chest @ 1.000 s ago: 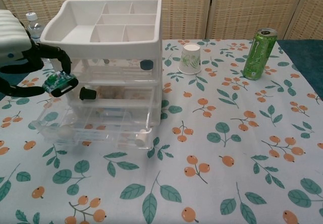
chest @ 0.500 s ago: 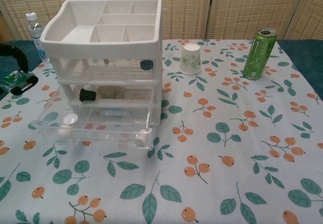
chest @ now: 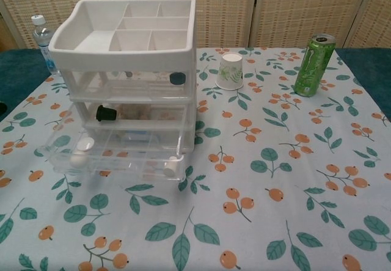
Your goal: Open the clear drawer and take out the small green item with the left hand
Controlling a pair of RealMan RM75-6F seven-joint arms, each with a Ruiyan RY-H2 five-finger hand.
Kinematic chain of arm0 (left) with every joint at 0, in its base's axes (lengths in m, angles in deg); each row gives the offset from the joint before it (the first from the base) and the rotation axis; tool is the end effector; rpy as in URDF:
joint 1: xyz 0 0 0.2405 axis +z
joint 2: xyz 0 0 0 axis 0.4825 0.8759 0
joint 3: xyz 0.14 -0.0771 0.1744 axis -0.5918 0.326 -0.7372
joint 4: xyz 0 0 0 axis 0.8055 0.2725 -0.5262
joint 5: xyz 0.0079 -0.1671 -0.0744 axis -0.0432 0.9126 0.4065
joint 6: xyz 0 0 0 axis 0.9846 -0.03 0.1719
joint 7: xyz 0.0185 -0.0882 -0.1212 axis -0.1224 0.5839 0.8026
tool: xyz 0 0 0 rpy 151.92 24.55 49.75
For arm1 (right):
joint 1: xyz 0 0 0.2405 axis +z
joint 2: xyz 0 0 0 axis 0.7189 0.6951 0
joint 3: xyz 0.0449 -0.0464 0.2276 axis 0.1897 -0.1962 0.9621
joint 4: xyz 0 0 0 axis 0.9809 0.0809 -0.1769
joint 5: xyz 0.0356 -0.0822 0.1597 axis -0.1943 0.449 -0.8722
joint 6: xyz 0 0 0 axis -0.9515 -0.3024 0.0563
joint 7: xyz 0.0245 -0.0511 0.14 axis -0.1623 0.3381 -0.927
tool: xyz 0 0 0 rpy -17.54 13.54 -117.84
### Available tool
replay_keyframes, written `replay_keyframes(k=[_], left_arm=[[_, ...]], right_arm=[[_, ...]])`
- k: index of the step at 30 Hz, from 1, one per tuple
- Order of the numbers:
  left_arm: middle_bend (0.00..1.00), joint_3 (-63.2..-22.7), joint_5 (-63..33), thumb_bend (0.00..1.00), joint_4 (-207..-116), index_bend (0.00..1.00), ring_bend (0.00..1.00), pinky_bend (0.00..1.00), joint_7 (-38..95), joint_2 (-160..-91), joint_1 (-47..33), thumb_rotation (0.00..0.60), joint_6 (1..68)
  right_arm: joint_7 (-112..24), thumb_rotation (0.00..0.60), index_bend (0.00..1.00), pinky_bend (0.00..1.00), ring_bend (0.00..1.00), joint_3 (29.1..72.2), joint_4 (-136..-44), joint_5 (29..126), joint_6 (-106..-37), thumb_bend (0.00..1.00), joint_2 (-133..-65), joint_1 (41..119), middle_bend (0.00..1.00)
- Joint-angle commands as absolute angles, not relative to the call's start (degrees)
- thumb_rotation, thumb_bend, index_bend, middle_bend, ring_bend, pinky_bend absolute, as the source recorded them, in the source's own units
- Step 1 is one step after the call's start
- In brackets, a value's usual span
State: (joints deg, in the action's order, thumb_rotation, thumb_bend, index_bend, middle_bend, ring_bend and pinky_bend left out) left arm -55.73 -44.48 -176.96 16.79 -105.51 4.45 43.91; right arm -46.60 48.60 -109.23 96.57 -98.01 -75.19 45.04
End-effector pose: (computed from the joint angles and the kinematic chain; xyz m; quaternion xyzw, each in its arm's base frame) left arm -0.2412 0.2487 0.1406 -0.7774 -0.2273 -0.3027 0.5023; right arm -0.2951 -0.1692 0.2288 0.5149 -0.3706 0.4104 0.6550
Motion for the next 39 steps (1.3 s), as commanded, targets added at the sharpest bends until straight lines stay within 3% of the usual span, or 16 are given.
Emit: replay_keyframes(k=[1,10,25,34,39], left_arm=[[0.93,-55.3,-42.8,0.3,-175.3,0.43,0.95,1.0,18.0,-106.0,4.6,0.6,41.9],[0.93,-55.9,-42.3,0.3,-169.7,0.43,0.95,1.0,23.3,-110.5,3.8,0.6,35.9],[0.93,-56.4,-46.7,0.3,-167.9,0.42,0.95,1.0,24.6,-116.7,1.1,0.6,32.5],[0.9,-55.9,-45.8,0.29,-169.6,0.12,0.93,1.0,21.6,-116.0,1.1,0.6,32.1],[0.88,-55.1,-44.0,0.29,-172.6,0.05,0.92,1.0,19.9,-113.4,2.1,0.6,33.4]], right_arm=[[-46.3,0.6,0.0,0.06,0.04,49.0,-109.9,97.2,-98.5,0.34,-74.2,45.3,0.0],[-46.3,0.6,0.0,0.06,0.04,48.8,-110.8,97.3,-97.9,0.34,-74.1,45.8,0.0],[-46.4,0.6,0.0,0.06,0.04,48.5,-110.6,96.5,-98.6,0.34,-74.4,45.0,0.0],[-46.3,0.6,0.0,0.06,0.04,48.5,-110.9,96.4,-99.0,0.34,-74.2,44.8,0.0],[-46.4,0.6,0.0,0.06,0.04,48.6,-111.0,96.4,-99.0,0.34,-74.2,44.8,0.0]])
